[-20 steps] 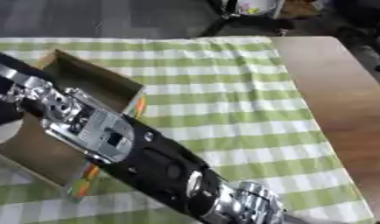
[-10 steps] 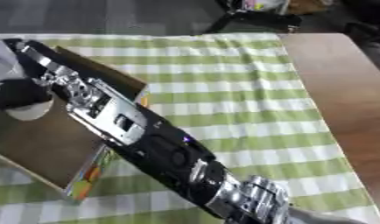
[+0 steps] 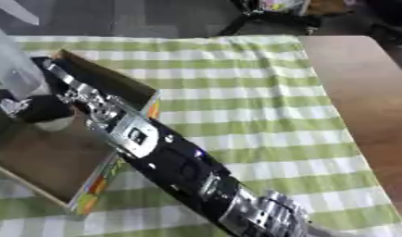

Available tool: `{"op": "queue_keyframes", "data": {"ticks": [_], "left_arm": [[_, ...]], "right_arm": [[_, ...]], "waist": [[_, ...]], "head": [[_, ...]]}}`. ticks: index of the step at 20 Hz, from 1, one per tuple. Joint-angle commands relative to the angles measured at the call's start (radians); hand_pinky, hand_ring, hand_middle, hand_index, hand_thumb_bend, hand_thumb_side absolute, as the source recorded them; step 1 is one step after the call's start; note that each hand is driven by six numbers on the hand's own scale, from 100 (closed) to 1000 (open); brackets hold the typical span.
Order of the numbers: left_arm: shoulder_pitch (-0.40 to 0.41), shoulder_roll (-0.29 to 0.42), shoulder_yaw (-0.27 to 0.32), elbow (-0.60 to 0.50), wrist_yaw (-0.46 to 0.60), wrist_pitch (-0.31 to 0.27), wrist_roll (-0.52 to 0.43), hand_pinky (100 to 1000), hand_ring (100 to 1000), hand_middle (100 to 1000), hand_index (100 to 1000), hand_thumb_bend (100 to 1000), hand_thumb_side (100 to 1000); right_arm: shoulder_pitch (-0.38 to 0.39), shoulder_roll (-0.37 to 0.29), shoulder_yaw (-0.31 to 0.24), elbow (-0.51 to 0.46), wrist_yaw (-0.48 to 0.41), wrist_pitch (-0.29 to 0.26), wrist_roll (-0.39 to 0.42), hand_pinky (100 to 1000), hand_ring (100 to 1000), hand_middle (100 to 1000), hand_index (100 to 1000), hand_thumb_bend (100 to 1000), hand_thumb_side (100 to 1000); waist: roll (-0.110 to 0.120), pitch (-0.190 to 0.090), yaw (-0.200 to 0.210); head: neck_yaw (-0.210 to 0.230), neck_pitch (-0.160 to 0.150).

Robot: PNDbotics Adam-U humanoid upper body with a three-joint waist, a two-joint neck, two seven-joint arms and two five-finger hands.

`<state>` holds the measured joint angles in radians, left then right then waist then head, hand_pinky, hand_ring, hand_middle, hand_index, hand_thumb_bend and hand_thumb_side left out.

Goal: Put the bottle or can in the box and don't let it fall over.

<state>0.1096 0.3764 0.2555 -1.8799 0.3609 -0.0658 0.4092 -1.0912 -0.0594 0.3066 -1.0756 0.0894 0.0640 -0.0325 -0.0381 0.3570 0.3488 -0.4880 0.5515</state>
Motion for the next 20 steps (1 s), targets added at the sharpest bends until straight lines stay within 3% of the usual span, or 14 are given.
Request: {"op": "queue_keyframes", "data": {"ticks": [1,5,6,10,14,15,16,18,20], "left_arm": [[0.003,0.014,0.003,-0.011,-0.004,-0.002,-0.005,1000,529,714,782,164,857],[0.004,0.013,0.003,-0.01,-0.004,-0.001,-0.005,1000,529,714,782,164,858],[0.005,0.013,0.003,-0.01,-0.004,-0.001,-0.005,1000,529,714,782,165,857],[0.006,0.015,0.003,-0.009,-0.003,-0.001,-0.007,1000,529,715,782,165,857],[0.006,0.016,0.003,-0.009,-0.002,-0.001,-0.008,1000,529,715,782,165,857],[0.006,0.016,0.003,-0.009,-0.002,-0.001,-0.009,1000,529,715,782,165,858],[0.006,0.015,0.003,-0.009,-0.002,-0.001,-0.009,1000,529,715,782,165,858],[0.006,0.015,0.003,-0.009,0.0,-0.001,-0.009,1000,529,715,782,166,859],[0.006,0.014,0.003,-0.008,0.001,0.0,-0.009,1000,529,715,782,166,860]], "right_arm": [[-0.023,-0.017,-0.007,-0.009,0.059,-0.021,0.024,985,1000,992,937,100,100],[-0.022,-0.019,-0.02,-0.011,0.135,-0.024,0.077,994,1000,1000,959,100,100],[-0.022,-0.02,-0.021,-0.009,0.143,-0.023,0.083,1000,1000,1000,1000,100,658],[-0.024,-0.036,-0.016,0.001,0.204,0.016,0.142,1000,1000,1000,1000,100,701],[-0.019,-0.03,-0.045,-0.012,0.266,0.037,0.192,1000,1000,1000,1000,100,680],[-0.018,-0.028,-0.048,-0.015,0.274,0.037,0.2,1000,1000,1000,1000,100,624],[-0.016,-0.028,-0.049,-0.017,0.278,0.036,0.209,1000,1000,1000,1000,100,293],[-0.014,-0.026,-0.051,-0.018,0.279,0.033,0.234,1000,1000,1000,1000,100,161],[-0.012,-0.027,-0.054,-0.021,0.275,0.032,0.248,1000,1000,1000,1000,100,179]], "waist": [[0.009,-0.016,0.0],[0.01,-0.018,-0.003],[0.01,-0.019,-0.003],[0.009,-0.025,-0.008],[0.011,-0.025,-0.008],[0.011,-0.025,-0.008],[0.011,-0.025,-0.008],[0.01,-0.024,-0.008],[0.01,-0.024,-0.009]], "head": [[0.003,-0.012],[0.006,-0.01],[0.006,-0.01],[0.009,-0.001],[0.01,-0.001],[0.009,-0.001],[0.009,-0.001],[0.01,-0.001],[0.012,-0.001]]}}
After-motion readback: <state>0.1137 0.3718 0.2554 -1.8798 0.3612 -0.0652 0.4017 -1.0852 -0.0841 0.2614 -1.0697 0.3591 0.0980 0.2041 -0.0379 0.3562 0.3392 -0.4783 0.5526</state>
